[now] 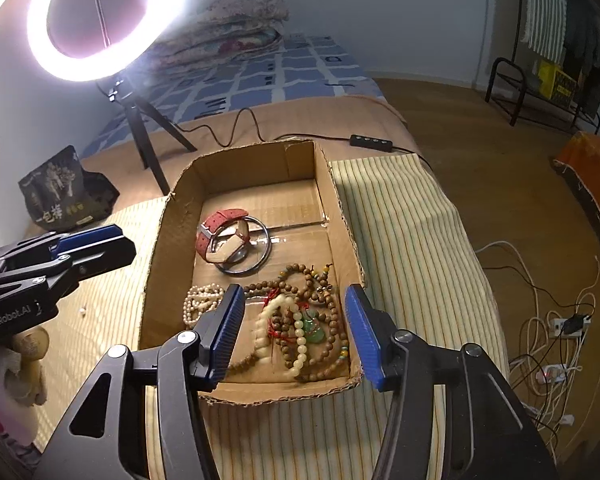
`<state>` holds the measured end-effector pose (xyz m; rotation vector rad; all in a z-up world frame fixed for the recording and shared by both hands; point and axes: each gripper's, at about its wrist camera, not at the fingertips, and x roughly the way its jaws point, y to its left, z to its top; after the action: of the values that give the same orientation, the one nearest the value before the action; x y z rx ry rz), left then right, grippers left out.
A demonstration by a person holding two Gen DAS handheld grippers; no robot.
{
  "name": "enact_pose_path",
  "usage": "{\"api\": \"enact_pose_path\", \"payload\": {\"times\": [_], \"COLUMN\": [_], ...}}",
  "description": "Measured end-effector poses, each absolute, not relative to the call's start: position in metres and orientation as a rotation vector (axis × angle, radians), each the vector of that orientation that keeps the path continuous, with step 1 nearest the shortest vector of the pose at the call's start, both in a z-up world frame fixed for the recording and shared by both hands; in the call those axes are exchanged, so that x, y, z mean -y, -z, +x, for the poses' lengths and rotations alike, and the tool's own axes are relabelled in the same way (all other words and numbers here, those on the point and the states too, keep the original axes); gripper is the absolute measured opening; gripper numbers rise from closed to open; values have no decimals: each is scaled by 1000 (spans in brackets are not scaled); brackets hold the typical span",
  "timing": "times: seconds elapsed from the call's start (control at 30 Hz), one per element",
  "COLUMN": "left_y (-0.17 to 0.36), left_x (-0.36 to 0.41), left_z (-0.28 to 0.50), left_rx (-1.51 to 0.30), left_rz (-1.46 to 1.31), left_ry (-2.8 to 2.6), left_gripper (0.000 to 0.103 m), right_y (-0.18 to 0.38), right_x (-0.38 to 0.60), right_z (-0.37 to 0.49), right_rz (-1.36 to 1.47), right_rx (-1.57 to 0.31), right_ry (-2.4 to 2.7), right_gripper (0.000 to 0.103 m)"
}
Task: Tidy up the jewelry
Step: 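Open the left tool to drop the necklace while the right tool drops the bracelet, then move the right tool toward the small pearl earring on the cloth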
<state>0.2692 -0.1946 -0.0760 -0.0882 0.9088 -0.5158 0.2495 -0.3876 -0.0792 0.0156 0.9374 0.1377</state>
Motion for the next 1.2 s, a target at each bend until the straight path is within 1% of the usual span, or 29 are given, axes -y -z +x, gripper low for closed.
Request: {"api": "enact_pose_path", "payload": {"times": [0.13,0.27,0.3,0.37,0.43,0.47,0.53,0.57,0.6,0.83,1.2], "left_y": [74,70,69,66,62,60,58,56,56,54,75], "left_x": [188,175,172,162,152,146,135,126,121,80,38], "left_z": [265,261,261,258,255,254,252,251,251,241,221], "left_rx": [-904,-903,-902,-894,-875,-868,-859,-855,-855,-844,-878], "left_rz": [-74,-80,-80,-70,-65,-65,-70,-79,-84,-68,-24], "left_ry": [508,499,497,485,468,457,437,424,417,361,339], "left_gripper": [31,31,31,38,49,51,58,59,59,59,58], "right_y": [79,75,74,72,69,69,66,65,62,54,52], "right_x": [383,376,375,372,368,366,361,359,355,330,279], "right_z": [250,247,246,245,243,243,241,240,239,234,225], "right_rz": [10,-4,-4,-6,-8,-9,-14,-17,-23,-45,-60], "right_rx": [-940,-921,-918,-911,-901,-896,-885,-879,-869,-848,-828], "right_ry": [-147,-150,-153,-157,-165,-171,-183,-186,-192,-247,-362], "right_gripper": [52,61,61,61,61,61,67,71,72,73,73]}}
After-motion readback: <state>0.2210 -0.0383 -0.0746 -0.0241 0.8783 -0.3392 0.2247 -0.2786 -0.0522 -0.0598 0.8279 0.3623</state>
